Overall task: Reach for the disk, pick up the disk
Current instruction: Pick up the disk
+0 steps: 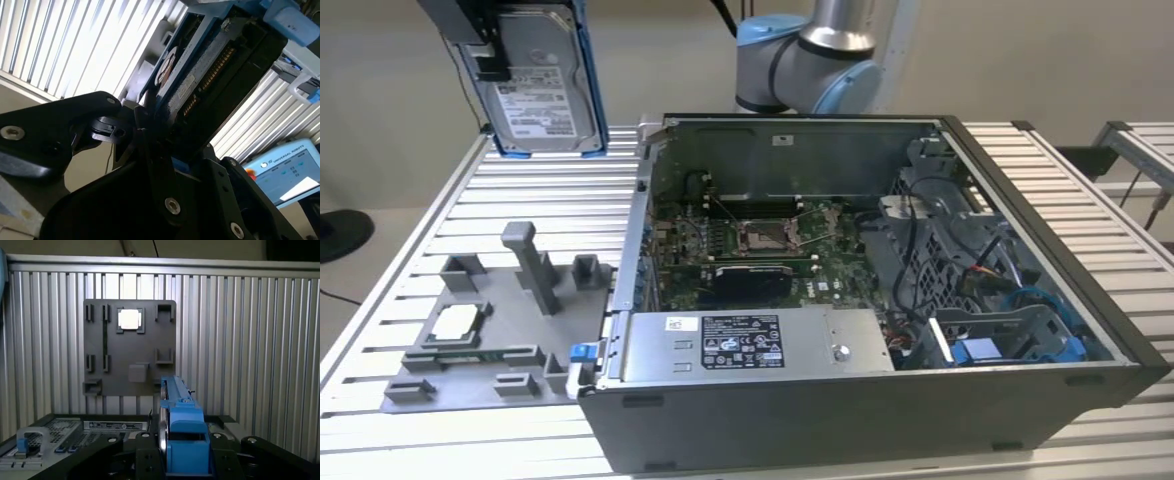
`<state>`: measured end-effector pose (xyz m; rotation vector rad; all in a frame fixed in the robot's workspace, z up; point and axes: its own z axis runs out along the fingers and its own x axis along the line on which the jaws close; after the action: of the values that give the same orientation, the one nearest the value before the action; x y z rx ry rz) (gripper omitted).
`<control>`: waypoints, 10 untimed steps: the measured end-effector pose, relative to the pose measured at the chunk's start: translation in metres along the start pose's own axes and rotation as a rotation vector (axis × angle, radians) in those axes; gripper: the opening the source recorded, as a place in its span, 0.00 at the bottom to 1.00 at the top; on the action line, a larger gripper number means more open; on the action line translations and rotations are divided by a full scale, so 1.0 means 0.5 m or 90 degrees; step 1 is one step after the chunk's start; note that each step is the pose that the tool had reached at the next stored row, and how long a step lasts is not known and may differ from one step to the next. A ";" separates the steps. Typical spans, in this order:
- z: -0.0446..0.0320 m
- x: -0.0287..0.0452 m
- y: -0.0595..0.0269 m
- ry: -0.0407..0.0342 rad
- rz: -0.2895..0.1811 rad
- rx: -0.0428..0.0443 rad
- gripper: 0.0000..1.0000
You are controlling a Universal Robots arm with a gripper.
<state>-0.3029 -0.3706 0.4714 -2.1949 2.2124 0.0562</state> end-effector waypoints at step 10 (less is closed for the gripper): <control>-0.001 -0.001 -0.061 0.0000 0.000 -0.0011 0.00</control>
<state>-0.2725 -0.3706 0.4714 -2.1956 2.2133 0.0580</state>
